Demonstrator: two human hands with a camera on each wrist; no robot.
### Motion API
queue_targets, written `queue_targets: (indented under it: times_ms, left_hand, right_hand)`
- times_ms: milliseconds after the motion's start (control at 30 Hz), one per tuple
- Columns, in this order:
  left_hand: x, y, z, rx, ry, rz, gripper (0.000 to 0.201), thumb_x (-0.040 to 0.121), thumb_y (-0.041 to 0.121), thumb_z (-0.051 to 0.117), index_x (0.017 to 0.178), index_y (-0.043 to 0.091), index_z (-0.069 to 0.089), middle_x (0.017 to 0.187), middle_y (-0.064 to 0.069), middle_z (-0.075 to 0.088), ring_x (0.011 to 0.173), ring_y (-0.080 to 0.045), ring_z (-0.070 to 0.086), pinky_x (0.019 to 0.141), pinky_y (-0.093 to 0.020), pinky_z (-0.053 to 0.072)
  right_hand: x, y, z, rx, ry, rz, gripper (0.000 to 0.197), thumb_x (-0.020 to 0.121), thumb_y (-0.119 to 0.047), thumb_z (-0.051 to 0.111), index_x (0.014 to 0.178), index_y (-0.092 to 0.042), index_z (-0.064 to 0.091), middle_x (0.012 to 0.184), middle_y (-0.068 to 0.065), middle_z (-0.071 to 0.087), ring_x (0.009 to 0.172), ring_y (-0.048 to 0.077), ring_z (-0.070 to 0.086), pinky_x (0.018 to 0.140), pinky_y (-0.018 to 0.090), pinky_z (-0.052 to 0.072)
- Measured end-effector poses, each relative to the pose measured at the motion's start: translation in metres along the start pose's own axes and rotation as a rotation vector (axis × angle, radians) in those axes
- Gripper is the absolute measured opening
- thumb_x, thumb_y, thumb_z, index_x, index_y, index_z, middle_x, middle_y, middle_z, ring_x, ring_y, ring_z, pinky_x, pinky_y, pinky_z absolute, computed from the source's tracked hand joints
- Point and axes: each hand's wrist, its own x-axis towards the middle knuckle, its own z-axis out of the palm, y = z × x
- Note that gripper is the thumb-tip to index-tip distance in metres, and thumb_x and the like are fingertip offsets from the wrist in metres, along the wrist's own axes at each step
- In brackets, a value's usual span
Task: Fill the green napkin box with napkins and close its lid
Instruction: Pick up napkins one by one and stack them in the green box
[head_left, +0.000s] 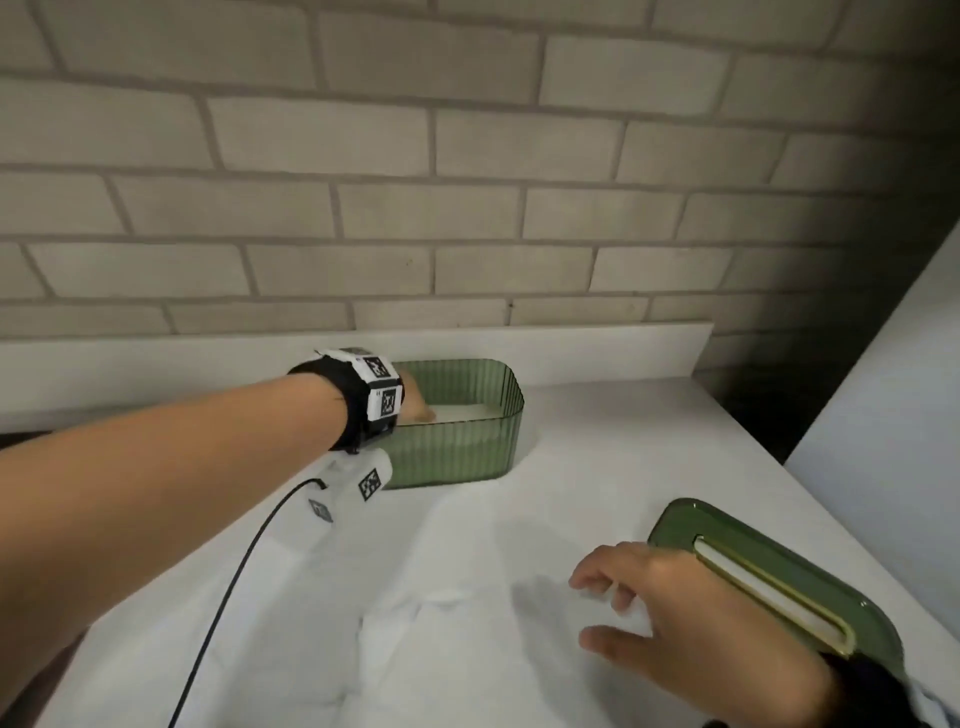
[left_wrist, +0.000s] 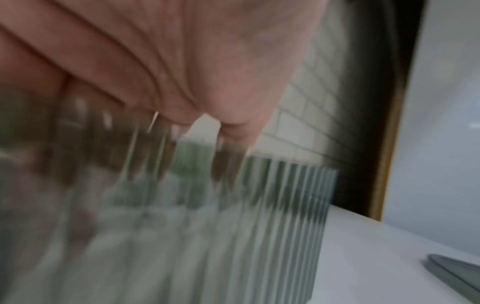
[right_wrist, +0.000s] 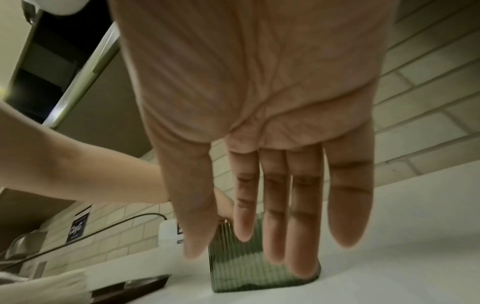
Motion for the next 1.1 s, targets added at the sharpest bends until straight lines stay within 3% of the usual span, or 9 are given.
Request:
queue_targets:
  times_ms: [100,167,267,433,500,600,733,900,1100]
  left_hand:
    - [-0.018,-0.007,-0.014,-0.093,0.12,0.011,0.058,0.089,0.054,0.047,0.114,0.003,0.061,0.107,-0.013,0.063,0.092,-0.028,0.057,0.086,-0.032,0.047]
    - [-0.04,-0.012,-0.021,-0.158,0.199,0.043,0.054,0.09,0.052,0.047,0.113,0.004,0.06,0.112,-0.013,0.064,0.096,-0.028,0.058,0.086,-0.032,0.049]
    - [-0.085,-0.021,-0.02,-0.352,0.273,0.088,0.046,0.089,0.05,0.053,0.12,0.016,0.057,0.122,-0.006,0.06,0.111,-0.025,0.055,0.093,-0.031,0.044]
    - [-0.158,-0.031,0.005,-0.581,0.199,0.181,0.032,0.085,0.049,0.058,0.107,0.025,0.058,0.106,0.006,0.064,0.078,-0.011,0.056,0.083,-0.026,0.045]
    - [-0.18,-0.033,0.019,-0.64,0.204,0.2,0.032,0.086,0.046,0.058,0.109,0.025,0.058,0.106,0.008,0.064,0.072,-0.004,0.054,0.081,-0.025,0.044]
    - [-0.209,-0.037,0.04,-0.738,0.183,0.23,0.028,0.086,0.046,0.059,0.108,0.029,0.058,0.104,0.012,0.065,0.074,0.002,0.055,0.077,-0.022,0.043]
    - [-0.247,-0.042,0.066,-0.891,0.196,0.206,0.023,0.084,0.049,0.059,0.103,0.037,0.059,0.094,0.018,0.066,0.078,-0.002,0.065,0.07,-0.019,0.045]
    - [-0.283,-0.05,0.101,-1.011,0.212,0.135,0.019,0.083,0.048,0.059,0.101,0.04,0.06,0.093,0.017,0.065,0.077,-0.003,0.065,0.08,-0.025,0.052]
    - [-0.31,-0.053,0.131,-1.045,0.265,0.0,0.019,0.085,0.045,0.059,0.102,0.039,0.06,0.092,0.018,0.064,0.078,-0.005,0.065,0.074,-0.02,0.048]
  right_hand:
    - [-0.014,-0.001,0.003,0.035,-0.02,0.01,0.04,0.08,-0.052,0.062,0.118,-0.045,0.049,0.096,-0.029,0.052,0.09,-0.008,0.053,0.071,0.004,0.041]
    - [-0.021,-0.002,0.005,0.027,-0.059,0.014,0.046,0.078,-0.052,0.064,0.12,-0.047,0.046,0.094,-0.03,0.05,0.088,-0.009,0.052,0.076,0.006,0.042]
    - [-0.03,-0.004,0.011,0.004,-0.115,0.045,0.054,0.076,-0.05,0.068,0.123,-0.049,0.041,0.095,-0.028,0.048,0.084,-0.011,0.049,0.071,0.005,0.04]
    - [-0.048,-0.013,0.024,-0.041,-0.165,0.091,0.062,0.076,-0.049,0.068,0.13,-0.044,0.037,0.105,-0.02,0.046,0.082,-0.009,0.043,0.061,0.004,0.035]
    - [-0.056,-0.018,0.028,-0.032,-0.151,0.105,0.062,0.076,-0.051,0.067,0.13,-0.043,0.038,0.106,-0.02,0.048,0.088,-0.007,0.045,0.07,0.006,0.039]
    - [-0.069,-0.028,0.033,-0.007,-0.114,0.105,0.055,0.08,-0.054,0.062,0.129,-0.044,0.04,0.105,-0.02,0.052,0.093,-0.005,0.051,0.082,0.012,0.044]
    - [-0.085,-0.045,0.043,0.075,-0.079,0.114,0.044,0.081,-0.053,0.062,0.121,-0.044,0.048,0.099,-0.02,0.057,0.089,-0.005,0.056,0.071,0.01,0.045]
    - [-0.099,-0.057,0.057,0.118,-0.068,0.158,0.04,0.081,-0.052,0.062,0.118,-0.041,0.053,0.099,-0.018,0.057,0.086,-0.004,0.058,0.076,0.014,0.048]
    - [-0.111,-0.056,0.064,0.148,-0.044,0.146,0.031,0.08,-0.048,0.065,0.109,-0.041,0.056,0.095,-0.018,0.059,0.081,-0.003,0.059,0.07,0.012,0.045]
